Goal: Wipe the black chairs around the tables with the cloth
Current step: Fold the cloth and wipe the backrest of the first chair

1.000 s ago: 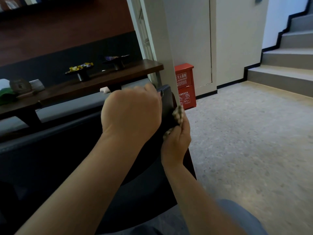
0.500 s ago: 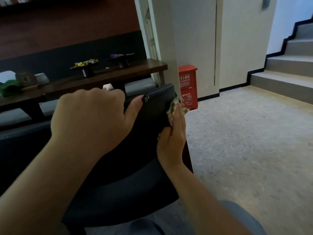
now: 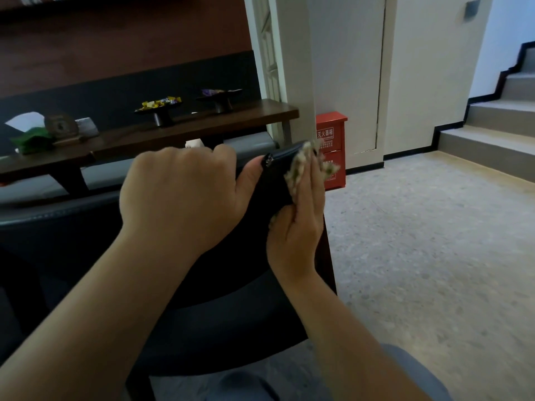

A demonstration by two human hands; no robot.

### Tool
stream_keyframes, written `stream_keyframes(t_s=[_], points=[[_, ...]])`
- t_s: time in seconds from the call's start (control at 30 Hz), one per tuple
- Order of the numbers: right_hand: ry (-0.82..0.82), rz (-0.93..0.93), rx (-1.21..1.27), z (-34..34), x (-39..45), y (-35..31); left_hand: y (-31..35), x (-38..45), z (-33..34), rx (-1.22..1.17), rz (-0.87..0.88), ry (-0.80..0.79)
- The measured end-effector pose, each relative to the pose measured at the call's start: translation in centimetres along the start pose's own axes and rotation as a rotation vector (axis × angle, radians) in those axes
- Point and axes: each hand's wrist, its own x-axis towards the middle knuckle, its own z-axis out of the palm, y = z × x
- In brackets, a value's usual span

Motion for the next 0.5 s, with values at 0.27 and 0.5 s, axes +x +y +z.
stream_keyframes(t_s=[0.27,0.5], points=[[-0.035,0.312,-0.001,-0.9,-5.0,1.4,0.1,0.1,0.4,-0.074,-0.003,0.086],[0.067,-0.2,0.017,1.1,2.1,-3.5,0.1,0.2,1.5,-0.16,0.013,0.149]])
